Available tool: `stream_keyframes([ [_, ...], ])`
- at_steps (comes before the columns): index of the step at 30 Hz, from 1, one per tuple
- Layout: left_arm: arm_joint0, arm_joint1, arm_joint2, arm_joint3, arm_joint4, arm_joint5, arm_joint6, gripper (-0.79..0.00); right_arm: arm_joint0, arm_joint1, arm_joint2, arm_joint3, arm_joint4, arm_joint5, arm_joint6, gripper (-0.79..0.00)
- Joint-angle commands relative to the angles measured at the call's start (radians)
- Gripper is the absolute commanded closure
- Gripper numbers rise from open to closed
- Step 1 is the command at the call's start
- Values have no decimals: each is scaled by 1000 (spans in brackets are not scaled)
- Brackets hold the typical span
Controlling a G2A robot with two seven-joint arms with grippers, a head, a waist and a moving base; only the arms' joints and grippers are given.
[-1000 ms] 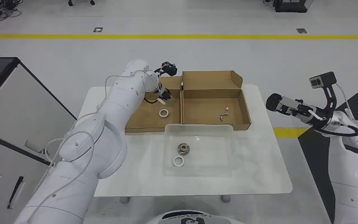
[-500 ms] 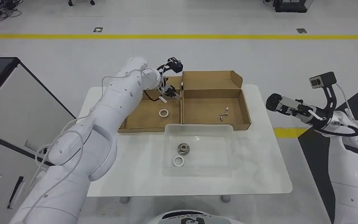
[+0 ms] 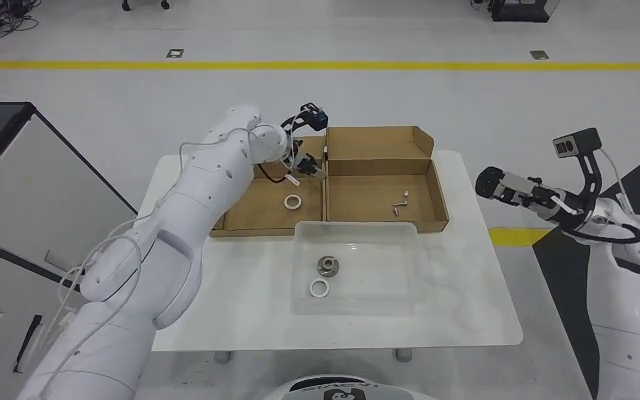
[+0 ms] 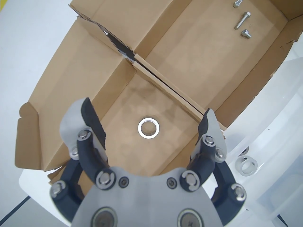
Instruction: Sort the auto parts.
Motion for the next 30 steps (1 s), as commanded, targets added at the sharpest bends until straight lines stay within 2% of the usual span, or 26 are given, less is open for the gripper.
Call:
stream_keyframes([
  [1, 4, 11, -19, -21, -16, -44, 4, -785, 0, 0, 0, 0, 0, 0, 0, -785],
  [7, 38, 52, -72, -142, -50, -154, -35, -785, 0, 0, 0, 0, 0, 0, 0, -785],
  [16, 188, 134, -152, -495, -74, -233, -189, -785, 0, 0, 0, 0, 0, 0, 0, -785],
  [19, 240, 158, -141, -603, -75, -207, -215, -785, 0, 0, 0, 0, 0, 0, 0, -785],
  [22, 271, 182, -123, -672, -93, -190, -232, -785, 0, 0, 0, 0, 0, 0, 0, -785],
  [30, 286, 237, -39, -766, -190, -164, -258, -785, 0, 0, 0, 0, 0, 0, 0, -785],
])
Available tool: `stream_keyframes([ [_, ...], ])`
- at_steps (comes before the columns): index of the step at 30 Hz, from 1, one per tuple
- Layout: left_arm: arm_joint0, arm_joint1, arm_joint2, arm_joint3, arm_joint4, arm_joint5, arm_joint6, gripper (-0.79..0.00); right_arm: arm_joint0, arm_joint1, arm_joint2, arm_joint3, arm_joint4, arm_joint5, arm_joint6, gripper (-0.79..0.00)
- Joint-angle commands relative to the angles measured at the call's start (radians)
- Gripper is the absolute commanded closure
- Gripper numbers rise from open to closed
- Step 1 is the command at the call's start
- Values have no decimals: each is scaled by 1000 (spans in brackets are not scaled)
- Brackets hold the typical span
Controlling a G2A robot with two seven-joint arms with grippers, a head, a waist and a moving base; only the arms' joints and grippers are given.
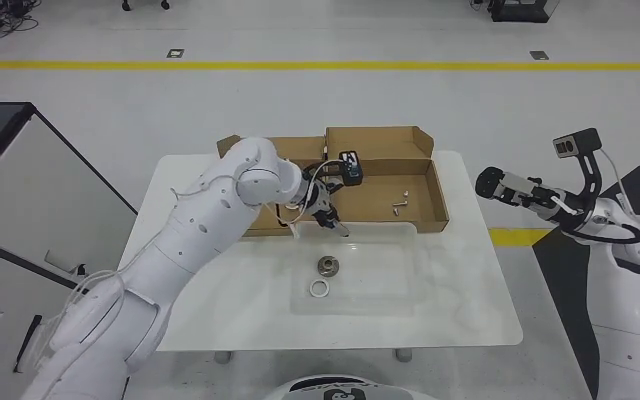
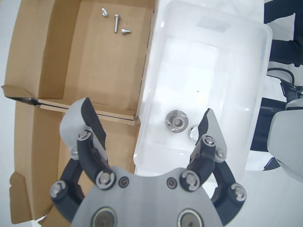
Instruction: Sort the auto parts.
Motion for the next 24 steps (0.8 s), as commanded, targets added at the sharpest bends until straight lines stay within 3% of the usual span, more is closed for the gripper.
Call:
stream_keyframes([
  [1, -3, 14, 25, -17, -34, 5, -5, -785, 0, 0, 0, 0, 0, 0, 0, -785],
  [3, -13, 24, 42, -24, -52, 15, -14, -785, 0, 0, 0, 0, 0, 0, 0, -785],
  [14, -10, 25, 43, -25, -49, 18, -11, -785, 0, 0, 0, 0, 0, 0, 0, -785],
  [17, -3, 27, 61, -70, -7, 23, -23, -785, 0, 0, 0, 0, 0, 0, 0, -785],
  [24, -41, 33, 194, -207, 15, 232, -232, -785, 0, 0, 0, 0, 0, 0, 0, -785],
])
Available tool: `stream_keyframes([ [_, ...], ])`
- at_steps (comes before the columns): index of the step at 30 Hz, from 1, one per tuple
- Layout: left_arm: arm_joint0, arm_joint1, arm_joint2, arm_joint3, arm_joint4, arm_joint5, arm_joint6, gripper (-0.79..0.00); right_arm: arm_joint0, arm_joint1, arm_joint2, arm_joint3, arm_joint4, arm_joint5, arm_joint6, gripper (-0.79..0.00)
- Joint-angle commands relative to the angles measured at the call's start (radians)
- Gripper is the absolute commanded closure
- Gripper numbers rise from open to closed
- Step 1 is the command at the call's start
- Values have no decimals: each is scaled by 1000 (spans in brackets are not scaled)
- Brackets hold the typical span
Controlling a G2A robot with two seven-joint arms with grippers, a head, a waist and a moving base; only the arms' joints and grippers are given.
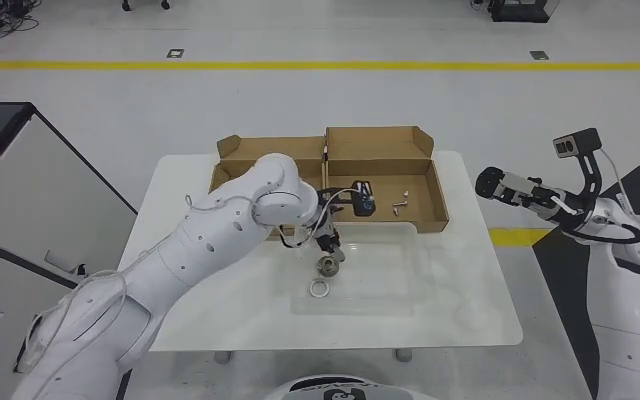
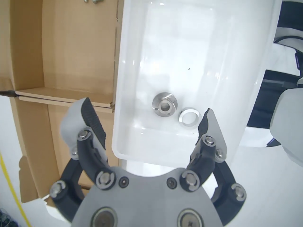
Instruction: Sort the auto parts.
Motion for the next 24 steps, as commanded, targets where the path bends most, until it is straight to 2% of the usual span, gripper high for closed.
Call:
stream_keyframes([
  [1, -14, 2, 31, -22, -10, 46, -44, -785, 0, 0, 0, 0, 0, 0, 0, -785],
  [9, -52, -3, 129, -26, -42, 96, -94, -785, 0, 0, 0, 0, 0, 0, 0, -785],
  [21, -125, -58, 266, 134, -92, 52, -49, -785, 0, 0, 0, 0, 0, 0, 0, -785],
  [24, -139, -75, 289, 177, -100, 49, -47, -745, 0, 0, 0, 0, 0, 0, 0, -785],
])
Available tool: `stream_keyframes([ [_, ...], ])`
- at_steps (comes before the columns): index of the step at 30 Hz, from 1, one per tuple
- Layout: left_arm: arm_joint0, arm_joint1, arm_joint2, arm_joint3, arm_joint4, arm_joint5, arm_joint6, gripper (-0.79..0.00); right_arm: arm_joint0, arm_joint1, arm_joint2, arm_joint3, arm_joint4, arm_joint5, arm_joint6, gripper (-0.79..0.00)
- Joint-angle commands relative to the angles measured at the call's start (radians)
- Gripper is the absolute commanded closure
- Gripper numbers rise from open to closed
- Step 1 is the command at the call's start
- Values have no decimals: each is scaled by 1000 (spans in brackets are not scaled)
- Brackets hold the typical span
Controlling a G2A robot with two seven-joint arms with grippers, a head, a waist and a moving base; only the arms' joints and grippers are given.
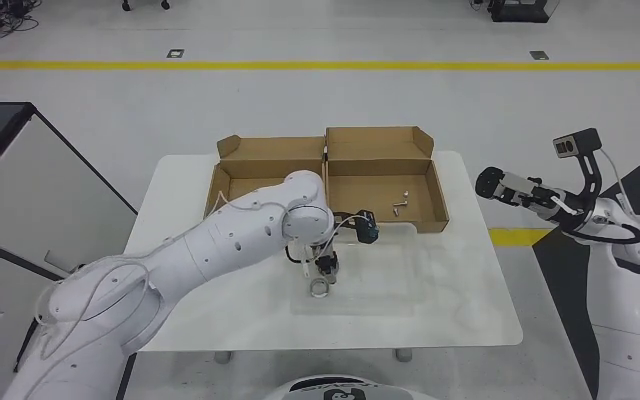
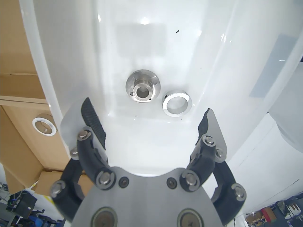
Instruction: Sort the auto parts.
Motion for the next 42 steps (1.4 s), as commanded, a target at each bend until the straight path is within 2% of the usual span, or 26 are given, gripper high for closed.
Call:
stream_keyframes([
  [1, -7, -12, 15, 30, -9, -2, 2, -760, 0, 0, 0, 0, 0, 0, 0, -785],
  [2, -10, -18, 22, 43, -16, -6, 6, -785, 0, 0, 0, 0, 0, 0, 0, -785],
  [9, -25, -61, 68, 138, -33, -31, 31, -785, 0, 0, 0, 0, 0, 0, 0, -785],
  [22, 2, -119, 68, 225, 0, -57, 57, -785, 0, 0, 0, 0, 0, 0, 0, -785],
  [34, 5, -119, 68, 225, 5, -54, 61, -785, 0, 0, 0, 0, 0, 0, 0, -785],
  [42, 36, -108, 64, 187, 103, -10, 80, -785, 0, 0, 0, 0, 0, 0, 0, -785],
])
